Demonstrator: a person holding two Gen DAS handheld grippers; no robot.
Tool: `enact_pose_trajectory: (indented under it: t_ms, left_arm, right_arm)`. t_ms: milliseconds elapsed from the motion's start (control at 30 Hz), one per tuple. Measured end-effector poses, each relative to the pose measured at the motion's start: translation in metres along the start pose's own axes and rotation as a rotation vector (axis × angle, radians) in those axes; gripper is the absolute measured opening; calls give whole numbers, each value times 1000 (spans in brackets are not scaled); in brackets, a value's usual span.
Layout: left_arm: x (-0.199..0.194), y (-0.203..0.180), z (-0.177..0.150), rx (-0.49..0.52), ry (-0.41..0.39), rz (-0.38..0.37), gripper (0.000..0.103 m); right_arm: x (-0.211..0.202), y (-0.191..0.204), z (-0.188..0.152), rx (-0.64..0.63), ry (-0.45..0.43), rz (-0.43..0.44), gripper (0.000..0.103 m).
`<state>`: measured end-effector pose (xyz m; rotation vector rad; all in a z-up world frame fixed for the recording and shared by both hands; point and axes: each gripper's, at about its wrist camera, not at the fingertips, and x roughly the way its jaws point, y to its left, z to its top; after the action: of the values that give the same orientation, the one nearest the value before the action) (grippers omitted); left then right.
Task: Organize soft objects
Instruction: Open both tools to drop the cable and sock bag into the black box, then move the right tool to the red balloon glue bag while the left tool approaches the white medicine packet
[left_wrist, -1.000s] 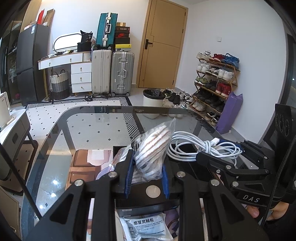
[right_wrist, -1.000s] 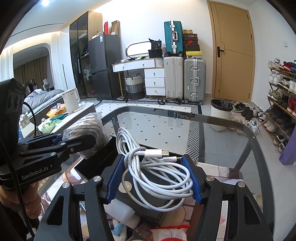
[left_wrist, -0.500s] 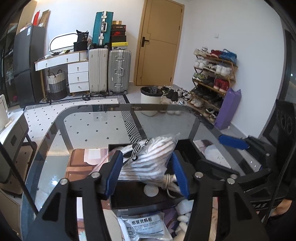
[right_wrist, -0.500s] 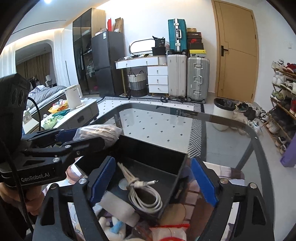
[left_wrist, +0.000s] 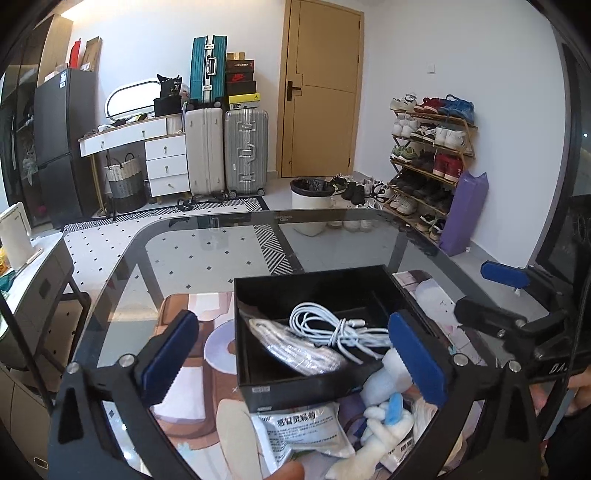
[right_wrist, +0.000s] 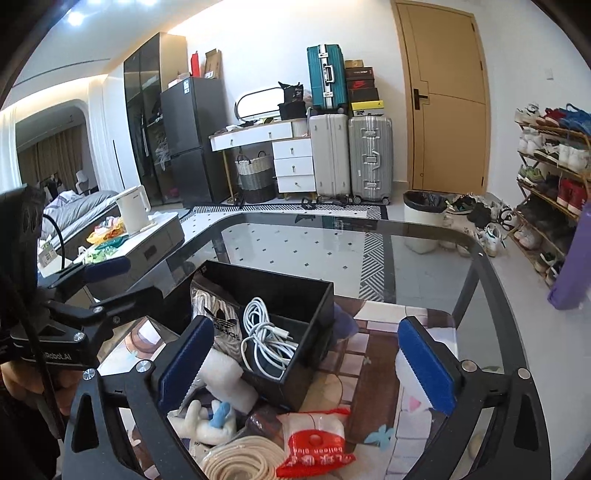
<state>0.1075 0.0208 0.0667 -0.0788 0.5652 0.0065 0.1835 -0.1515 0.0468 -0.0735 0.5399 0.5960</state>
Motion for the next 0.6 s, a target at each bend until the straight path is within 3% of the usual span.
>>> enact_pose_trajectory:
  t_ms: [600]
  left_arm:
    - [-11, 9, -33, -8, 37, 34, 103]
  right_arm:
    - [-17, -11, -35, 27, 66, 5, 102]
